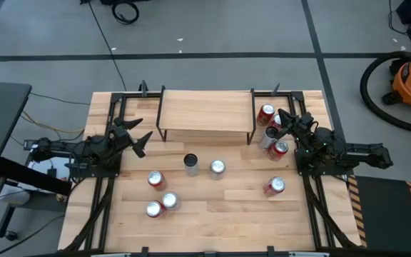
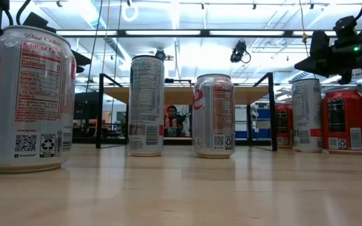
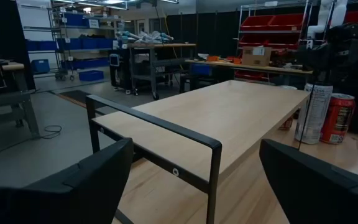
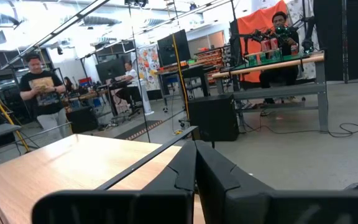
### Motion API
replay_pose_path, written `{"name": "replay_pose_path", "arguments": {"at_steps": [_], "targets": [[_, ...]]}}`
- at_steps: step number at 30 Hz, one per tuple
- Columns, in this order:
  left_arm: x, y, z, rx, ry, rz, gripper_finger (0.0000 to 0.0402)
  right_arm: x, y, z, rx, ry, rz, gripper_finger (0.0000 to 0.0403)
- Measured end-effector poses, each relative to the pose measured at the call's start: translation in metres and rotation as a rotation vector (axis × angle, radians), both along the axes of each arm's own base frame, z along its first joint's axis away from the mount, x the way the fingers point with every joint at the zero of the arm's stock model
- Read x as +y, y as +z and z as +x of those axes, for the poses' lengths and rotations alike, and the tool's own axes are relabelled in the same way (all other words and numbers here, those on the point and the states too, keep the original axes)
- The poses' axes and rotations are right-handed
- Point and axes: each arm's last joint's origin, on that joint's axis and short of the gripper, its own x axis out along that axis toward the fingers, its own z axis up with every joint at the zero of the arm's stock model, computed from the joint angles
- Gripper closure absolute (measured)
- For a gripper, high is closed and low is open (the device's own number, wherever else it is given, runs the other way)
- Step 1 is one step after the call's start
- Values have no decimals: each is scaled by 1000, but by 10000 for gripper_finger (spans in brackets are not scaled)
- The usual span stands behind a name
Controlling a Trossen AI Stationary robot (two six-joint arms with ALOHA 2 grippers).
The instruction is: Place canned beverage on shelf
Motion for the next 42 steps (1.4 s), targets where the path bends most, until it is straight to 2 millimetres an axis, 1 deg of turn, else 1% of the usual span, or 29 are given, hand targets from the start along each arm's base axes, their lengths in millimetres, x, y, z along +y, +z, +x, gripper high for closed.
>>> {"name": "replay_pose_path", "arguments": {"at_steps": [35, 42], "targets": [[0, 0, 0, 1, 0, 2, 40, 0, 0, 0, 0, 0, 0, 387], [0, 2, 0, -72, -5, -67, 40, 0, 0, 0, 0, 0, 0, 387]]}}
